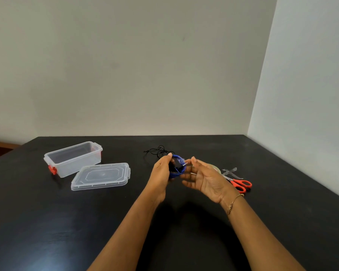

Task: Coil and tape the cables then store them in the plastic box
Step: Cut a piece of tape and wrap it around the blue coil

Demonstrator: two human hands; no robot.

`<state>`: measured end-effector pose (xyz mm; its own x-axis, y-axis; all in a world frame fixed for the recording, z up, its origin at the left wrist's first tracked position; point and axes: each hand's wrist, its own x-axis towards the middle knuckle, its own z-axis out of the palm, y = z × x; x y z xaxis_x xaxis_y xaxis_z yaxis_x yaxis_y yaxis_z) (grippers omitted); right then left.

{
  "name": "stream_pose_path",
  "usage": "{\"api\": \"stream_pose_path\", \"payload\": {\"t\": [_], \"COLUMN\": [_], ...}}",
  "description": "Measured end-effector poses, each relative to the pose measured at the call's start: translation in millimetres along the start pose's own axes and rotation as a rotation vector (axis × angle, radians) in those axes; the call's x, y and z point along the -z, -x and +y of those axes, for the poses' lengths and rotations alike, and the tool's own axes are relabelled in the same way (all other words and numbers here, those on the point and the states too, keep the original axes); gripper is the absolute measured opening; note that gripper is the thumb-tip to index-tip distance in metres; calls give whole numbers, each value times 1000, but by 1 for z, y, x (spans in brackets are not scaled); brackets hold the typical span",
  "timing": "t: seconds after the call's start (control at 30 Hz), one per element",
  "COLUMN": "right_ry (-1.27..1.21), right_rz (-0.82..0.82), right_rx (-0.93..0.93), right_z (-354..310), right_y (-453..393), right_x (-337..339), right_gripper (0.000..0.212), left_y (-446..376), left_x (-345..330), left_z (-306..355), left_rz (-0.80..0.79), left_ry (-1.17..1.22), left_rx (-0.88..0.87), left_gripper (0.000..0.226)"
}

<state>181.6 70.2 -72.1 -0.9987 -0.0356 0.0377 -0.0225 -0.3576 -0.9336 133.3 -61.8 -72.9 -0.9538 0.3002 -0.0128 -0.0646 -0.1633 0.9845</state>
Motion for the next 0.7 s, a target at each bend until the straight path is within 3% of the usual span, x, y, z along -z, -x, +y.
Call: {"api": "stream_pose_path", "payload": {"t": [0.17,0.3,0.53,0.7], "right_ry": [56,128,164,204], "right_rz": [138,270,399,483], "right_rx": [26,20,-24,24], "right_z": [8,13,15,17], "right_y": [-6,-14,-19,-25], "right_x": [-8,-9,-19,-36], "right_gripper": [16,11,10,6], "left_y": [2,1,-1,2], "left_x": [-2,-7,-4,13], "left_z": [3,4,-7,3], "left_rz": [68,87,108,132], "left_ry": [125,69,-93,23], "left_rx": [69,151,52,66], "left_gripper": [24,19,25,35]}}
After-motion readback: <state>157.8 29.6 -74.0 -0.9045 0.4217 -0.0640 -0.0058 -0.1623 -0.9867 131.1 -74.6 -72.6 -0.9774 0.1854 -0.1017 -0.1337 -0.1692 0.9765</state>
